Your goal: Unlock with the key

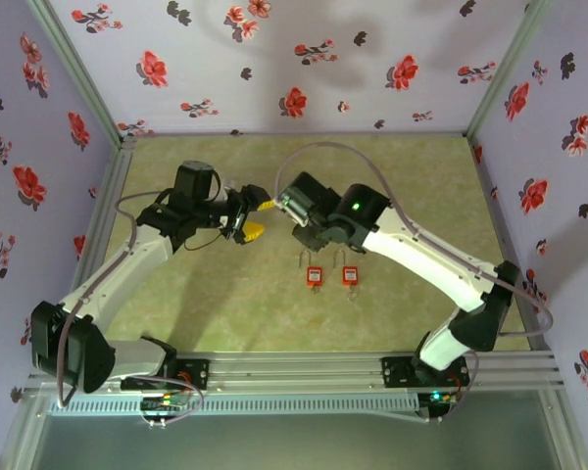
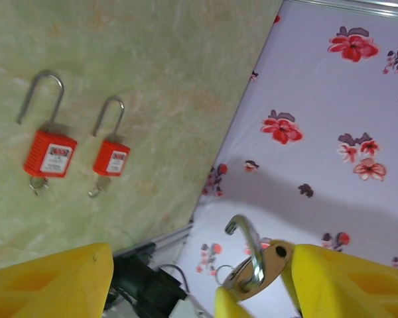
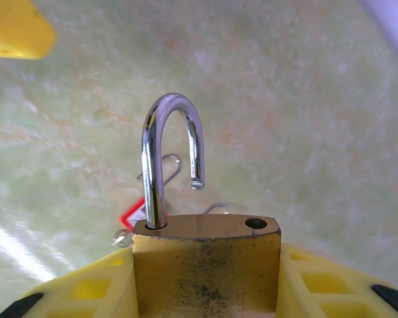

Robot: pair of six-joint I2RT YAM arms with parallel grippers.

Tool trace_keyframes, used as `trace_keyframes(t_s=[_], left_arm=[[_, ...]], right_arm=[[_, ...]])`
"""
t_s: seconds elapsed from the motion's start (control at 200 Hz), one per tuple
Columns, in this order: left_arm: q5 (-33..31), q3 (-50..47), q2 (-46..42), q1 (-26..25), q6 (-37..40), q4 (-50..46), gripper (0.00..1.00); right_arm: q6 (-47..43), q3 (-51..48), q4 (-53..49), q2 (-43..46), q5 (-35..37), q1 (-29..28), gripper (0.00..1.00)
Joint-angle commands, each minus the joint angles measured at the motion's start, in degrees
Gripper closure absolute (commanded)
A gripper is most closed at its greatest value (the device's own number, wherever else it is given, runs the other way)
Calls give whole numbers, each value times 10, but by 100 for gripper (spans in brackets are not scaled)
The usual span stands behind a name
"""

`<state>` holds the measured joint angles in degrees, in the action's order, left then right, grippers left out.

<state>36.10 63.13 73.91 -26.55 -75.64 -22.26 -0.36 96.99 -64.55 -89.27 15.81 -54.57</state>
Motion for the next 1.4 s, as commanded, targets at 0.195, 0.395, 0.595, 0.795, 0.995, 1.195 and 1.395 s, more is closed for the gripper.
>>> trace_keyframes(t_s=[0.195,0.395,0.595,0.795,0.995,1.195,1.395], left_arm=[[-76,29,-20,7,180,-80,19],[-94,58,-17,8,234,-72,12],[-87,64,4,8,239,-65,10],[-88,65,16,7,246,-69,9],[-89,71,31,7,250,-73,8],[-90,82,43,7,257,-75,3],[-95,90,47,7,271,-78,0]], right_arm=[[173,-202,78,147,-288,203,100],[227,-347,162,203,-416,337,100],[291,-464,278,210,-504,414,100],[313,-526,339,181,-539,457,100],[286,-537,322,132,-538,488,100],[292,-522,348,62,-546,493,100],[281,-497,334,9,-532,508,100]])
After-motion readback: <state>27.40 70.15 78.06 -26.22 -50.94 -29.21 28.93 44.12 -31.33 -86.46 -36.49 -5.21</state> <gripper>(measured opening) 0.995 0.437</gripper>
